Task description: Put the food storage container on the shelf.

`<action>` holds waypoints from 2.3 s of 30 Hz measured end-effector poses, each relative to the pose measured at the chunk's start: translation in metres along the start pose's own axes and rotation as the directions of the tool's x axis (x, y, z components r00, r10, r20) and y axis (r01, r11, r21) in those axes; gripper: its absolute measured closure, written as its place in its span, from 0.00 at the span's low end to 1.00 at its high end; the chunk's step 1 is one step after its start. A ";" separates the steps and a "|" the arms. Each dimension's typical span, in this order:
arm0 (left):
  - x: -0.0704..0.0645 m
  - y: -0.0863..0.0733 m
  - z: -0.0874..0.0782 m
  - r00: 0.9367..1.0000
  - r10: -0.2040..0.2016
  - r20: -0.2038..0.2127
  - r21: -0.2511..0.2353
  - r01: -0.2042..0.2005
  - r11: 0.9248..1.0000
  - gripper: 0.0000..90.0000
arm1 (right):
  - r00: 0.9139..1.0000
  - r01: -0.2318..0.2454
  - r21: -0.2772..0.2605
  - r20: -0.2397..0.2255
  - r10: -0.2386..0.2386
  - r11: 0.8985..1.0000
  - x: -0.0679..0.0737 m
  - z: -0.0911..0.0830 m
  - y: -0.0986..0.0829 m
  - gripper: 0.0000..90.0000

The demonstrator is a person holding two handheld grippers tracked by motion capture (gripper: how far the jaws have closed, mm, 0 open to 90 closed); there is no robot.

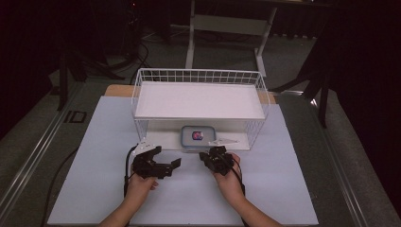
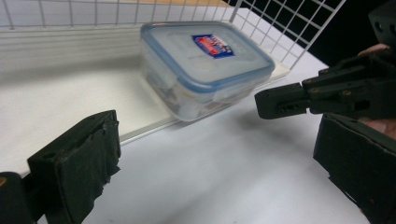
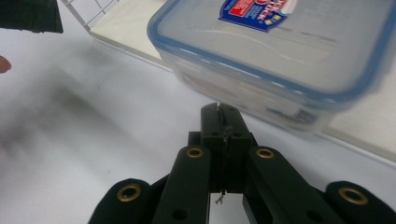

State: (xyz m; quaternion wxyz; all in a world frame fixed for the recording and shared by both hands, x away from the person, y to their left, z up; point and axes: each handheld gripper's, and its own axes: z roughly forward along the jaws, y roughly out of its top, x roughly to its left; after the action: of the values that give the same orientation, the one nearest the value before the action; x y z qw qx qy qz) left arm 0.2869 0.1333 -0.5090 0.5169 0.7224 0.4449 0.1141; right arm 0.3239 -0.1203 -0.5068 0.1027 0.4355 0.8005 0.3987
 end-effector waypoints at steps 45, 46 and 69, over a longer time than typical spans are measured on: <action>-0.001 -0.002 0.001 0.999 0.037 -0.013 -0.014 -0.037 0.999 0.02 | 0.997 -0.043 0.007 0.057 0.042 0.999 0.001 0.052 0.028 1.00; -0.001 -0.002 0.001 0.999 0.035 -0.013 -0.011 -0.035 0.999 0.02 | 0.997 -0.046 0.004 0.056 0.046 0.999 0.001 0.053 0.028 1.00; -0.003 0.000 0.000 0.998 0.057 -0.016 -0.018 -0.057 0.998 0.02 | 1.000 -0.010 -0.036 0.005 0.010 0.999 0.016 0.052 0.029 0.89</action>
State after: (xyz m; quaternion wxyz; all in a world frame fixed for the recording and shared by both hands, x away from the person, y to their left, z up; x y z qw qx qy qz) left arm 0.2851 0.1315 -0.5085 0.5166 0.7291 0.4271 0.1384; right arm 0.3593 -0.0703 -0.5172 0.1106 0.4384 0.7908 0.4125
